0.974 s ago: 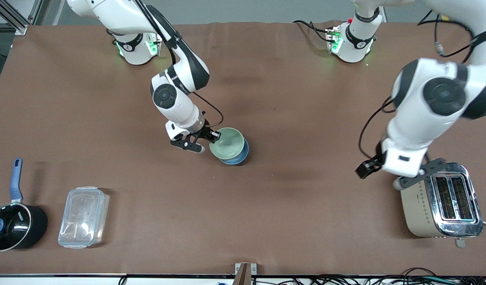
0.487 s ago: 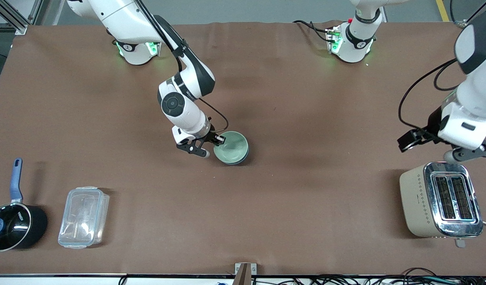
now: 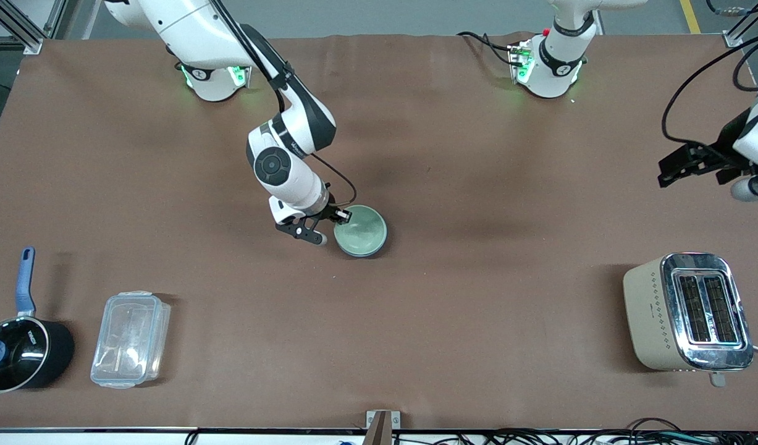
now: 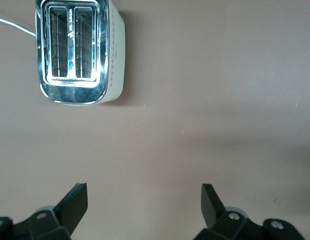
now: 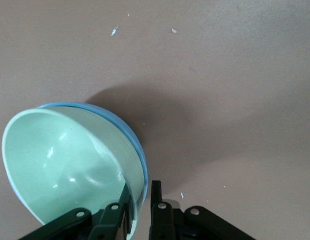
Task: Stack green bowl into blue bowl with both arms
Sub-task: 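Open the right gripper, release the green bowl and withdraw upward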
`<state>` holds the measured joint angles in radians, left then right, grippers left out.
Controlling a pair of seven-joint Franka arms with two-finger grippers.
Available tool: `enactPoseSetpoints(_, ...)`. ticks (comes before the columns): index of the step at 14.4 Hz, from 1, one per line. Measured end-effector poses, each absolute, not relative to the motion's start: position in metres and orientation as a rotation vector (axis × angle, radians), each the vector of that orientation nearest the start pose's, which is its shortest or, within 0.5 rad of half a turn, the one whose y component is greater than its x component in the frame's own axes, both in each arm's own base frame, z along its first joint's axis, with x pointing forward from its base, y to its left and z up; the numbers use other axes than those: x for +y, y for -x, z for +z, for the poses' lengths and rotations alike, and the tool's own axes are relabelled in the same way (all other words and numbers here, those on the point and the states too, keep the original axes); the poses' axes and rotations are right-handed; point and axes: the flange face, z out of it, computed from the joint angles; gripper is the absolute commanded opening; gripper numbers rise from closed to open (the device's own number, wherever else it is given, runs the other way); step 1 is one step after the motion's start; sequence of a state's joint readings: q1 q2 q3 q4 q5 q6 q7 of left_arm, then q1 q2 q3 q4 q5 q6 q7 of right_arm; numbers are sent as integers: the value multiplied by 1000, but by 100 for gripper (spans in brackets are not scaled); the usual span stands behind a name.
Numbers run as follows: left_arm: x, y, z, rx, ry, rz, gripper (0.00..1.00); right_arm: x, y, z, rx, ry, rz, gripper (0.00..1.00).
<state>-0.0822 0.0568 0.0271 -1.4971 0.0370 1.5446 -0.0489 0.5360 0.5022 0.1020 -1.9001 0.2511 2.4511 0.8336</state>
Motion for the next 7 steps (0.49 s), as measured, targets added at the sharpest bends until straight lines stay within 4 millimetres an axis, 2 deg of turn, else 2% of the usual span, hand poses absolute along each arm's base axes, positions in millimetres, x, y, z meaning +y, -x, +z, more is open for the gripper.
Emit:
enactPoseSetpoints(1,-26,-565,628,23,3103,25,100,377,-515,243,586,2890,165,98)
enactPoseSetpoints(4,-32,-556,631,46,3108,37,100,376,-527,260,594,2905,214,100)
enactPoseSetpoints(5,-35,-556,630,50,3118,42,100,373,-537,278,601,2902,221,100)
enactPoseSetpoints(7,-36,-556,626,50,3128,50,100,352,-567,331,633,2861,145,100)
